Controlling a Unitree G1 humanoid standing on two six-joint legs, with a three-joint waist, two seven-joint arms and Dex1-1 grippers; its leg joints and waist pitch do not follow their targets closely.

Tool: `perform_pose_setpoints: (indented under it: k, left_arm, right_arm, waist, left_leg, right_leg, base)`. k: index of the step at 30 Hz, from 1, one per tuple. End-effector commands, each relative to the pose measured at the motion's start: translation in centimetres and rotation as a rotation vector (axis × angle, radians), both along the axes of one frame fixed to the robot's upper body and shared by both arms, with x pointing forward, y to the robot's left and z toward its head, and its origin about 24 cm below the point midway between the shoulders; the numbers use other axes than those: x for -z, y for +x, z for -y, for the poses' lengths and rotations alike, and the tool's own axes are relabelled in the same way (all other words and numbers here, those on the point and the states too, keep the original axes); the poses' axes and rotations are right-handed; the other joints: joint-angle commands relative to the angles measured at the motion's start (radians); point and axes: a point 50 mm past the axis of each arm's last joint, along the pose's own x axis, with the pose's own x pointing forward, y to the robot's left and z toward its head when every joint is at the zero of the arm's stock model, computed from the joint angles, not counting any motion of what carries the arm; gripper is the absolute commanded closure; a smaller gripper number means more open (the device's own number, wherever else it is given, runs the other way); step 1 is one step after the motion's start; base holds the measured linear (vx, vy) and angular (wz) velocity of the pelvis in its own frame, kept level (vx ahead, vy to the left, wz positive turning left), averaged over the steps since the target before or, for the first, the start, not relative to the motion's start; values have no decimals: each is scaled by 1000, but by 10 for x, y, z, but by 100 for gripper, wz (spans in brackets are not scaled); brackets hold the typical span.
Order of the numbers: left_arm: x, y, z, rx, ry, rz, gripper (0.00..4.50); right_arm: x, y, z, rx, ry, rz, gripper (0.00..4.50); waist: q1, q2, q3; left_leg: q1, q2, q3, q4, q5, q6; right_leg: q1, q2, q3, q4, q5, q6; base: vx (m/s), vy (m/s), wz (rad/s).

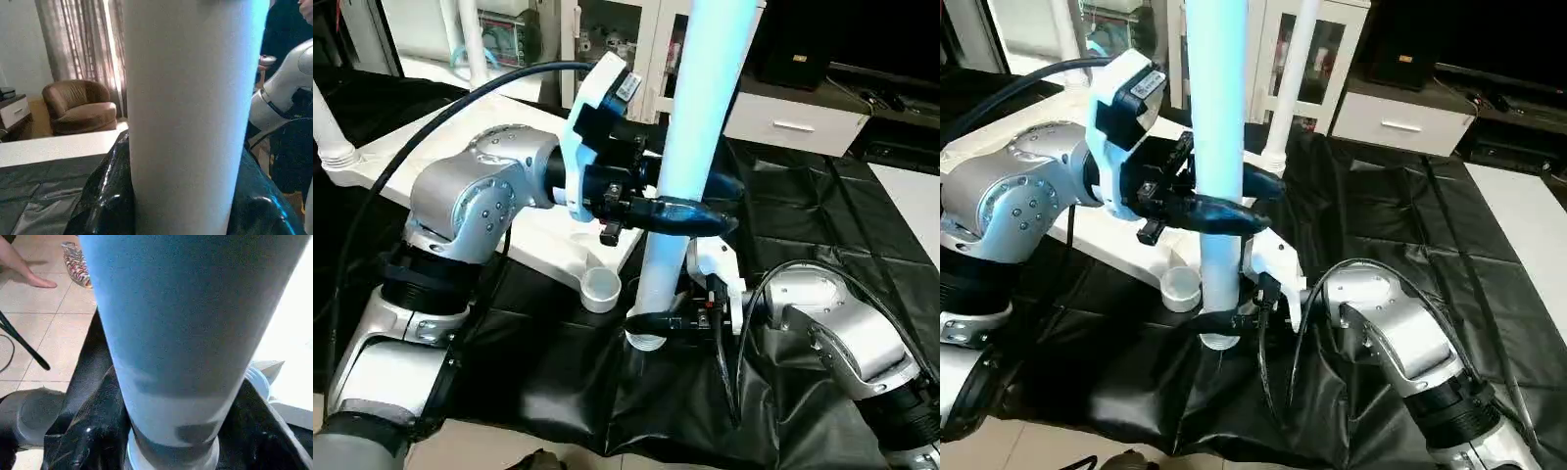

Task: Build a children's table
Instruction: Pick table leg

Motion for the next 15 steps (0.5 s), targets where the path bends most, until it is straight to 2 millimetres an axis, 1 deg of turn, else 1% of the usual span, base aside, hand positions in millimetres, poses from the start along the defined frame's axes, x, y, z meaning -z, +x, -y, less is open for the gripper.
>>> perform_pose_setpoints:
  k: [1, 3, 4, 5, 6, 7, 8, 10, 12, 14, 15]
  left_arm:
    - [-11, -1, 4, 10, -20, 35, 279]
    - [-10, 1, 4, -14, -16, 35, 279]
    - [-9, 5, 3, -55, 1, 16, 279]
    - [-9, 6, 3, -57, 6, 4, 244]
    - [-8, 7, 2, -69, 9, -1, 223]
    - [-8, 7, 1, -75, 8, 2, 223]
    - [-9, 9, 1, -101, 1, -8, 209]
    - [-8, 10, -2, -112, -5, -21, 192]
    - [-9, 10, -4, -112, -12, -33, 172]
    - [-9, 11, -6, -121, -17, -44, 164]
    - [-10, 12, -8, -142, -29, -60, 149]
  right_arm:
    - [2, 3, 4, 17, -5, -17, 257]
    - [1, 4, 5, 23, 1, -17, 257]
    - [0, 5, 5, 31, 13, -18, 257]
    - [-1, 5, 5, 33, 15, -17, 257]
    - [-2, 6, 6, 39, 22, -15, 257]
    - [-3, 6, 6, 41, 24, -14, 257]
    - [-4, 7, 7, 45, 28, -11, 258]
    - [-8, 8, 9, 61, 43, 2, 259]
    - [-13, 9, 10, 74, 58, 12, 260]
    - [-16, 10, 11, 83, 72, 17, 260]
    - [-22, 12, 14, 99, 95, 23, 260]
  waist:
    - [-4, 15, -73]
    - [-2, 15, -74]
    - [-2, 16, -75]
    - [-3, 16, -74]
    - [-2, 20, -75]
    - [-2, 18, -74]
    - [-3, 14, -75]
    - [-1, 15, -74]
    - [-1, 16, -74]
    - [-1, 19, -74]
    - [0, 20, -74]
  left_leg:
    - [17, 79, -32, -71, -158, -26]
    - [16, 79, -32, -70, -148, -25]
    - [17, 80, -32, -70, -147, -25]
    - [18, 80, -32, -71, -148, -24]
    - [18, 79, -32, -70, -152, -24]
    - [17, 79, -32, -71, -156, -23]
    - [16, 80, -33, -70, -156, -25]
    - [15, 79, -33, -70, -151, -24]
    - [16, 80, -33, -70, -153, -26]
    - [18, 81, -34, -71, -157, -26]
    - [18, 81, -33, -71, -158, -27]
  right_leg:
    - [51, -129, 82, -81, -238, -130]
    - [52, -130, 82, -79, -221, -134]
    - [52, -129, 82, -78, -215, -135]
    - [50, -128, 81, -77, -214, -138]
    - [51, -129, 81, -77, -212, -141]
    - [52, -129, 81, -80, -217, -141]
    - [53, -130, 81, -78, -217, -142]
    - [54, -131, 81, -79, -221, -140]
    - [52, -131, 81, -80, -226, -138]
    - [51, -131, 81, -79, -225, -139]
    - [51, -131, 81, -78, -222, -141]
  base:
    - [0, 0, 0]
    - [0, 0, 0]
    - [0, 0, 0]
    - [0, 0, 0]
    - [0, 0, 0]
    - [0, 0, 0]
    - [0, 0, 0]
    - [0, 0, 0]
    - [0, 0, 0]
    - [0, 0, 0]
    - [0, 0, 0]
